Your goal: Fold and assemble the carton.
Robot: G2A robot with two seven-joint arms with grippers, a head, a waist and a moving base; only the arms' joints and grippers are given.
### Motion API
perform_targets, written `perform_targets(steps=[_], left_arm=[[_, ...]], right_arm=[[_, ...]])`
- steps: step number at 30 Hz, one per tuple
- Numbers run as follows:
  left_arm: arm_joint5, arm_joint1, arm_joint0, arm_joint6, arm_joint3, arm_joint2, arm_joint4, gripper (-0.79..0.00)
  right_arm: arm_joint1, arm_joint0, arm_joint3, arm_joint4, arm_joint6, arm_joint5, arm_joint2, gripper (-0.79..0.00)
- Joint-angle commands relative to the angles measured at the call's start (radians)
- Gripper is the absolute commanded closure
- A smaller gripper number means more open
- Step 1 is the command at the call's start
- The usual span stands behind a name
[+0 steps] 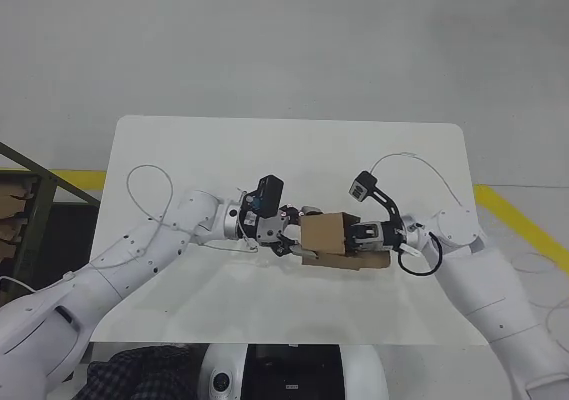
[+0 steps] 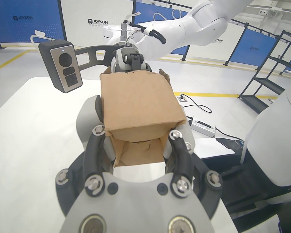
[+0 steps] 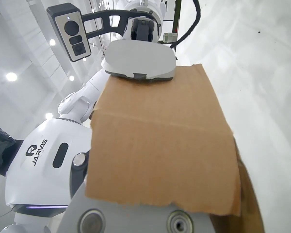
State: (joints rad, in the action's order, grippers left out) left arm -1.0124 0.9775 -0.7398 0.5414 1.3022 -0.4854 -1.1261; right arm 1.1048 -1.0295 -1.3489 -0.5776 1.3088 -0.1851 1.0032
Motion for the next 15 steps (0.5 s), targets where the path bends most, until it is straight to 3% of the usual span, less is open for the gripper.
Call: perform_targets(steps=[1, 15], left_arm=[[0.000, 0.001, 0.000, 0.001, -0.001, 0.001, 0.002, -0.332], [0.000, 0.001, -0.002, 0.003, 0.003, -0.006, -0.001, -0.332]], right_arm=[[0.002, 0.001, -0.003, 0.000, 0.001, -0.001, -0.006, 0.000], [0.014, 0.019, 0.001, 0.004, -0.004, -0.002, -0.038, 0.000]])
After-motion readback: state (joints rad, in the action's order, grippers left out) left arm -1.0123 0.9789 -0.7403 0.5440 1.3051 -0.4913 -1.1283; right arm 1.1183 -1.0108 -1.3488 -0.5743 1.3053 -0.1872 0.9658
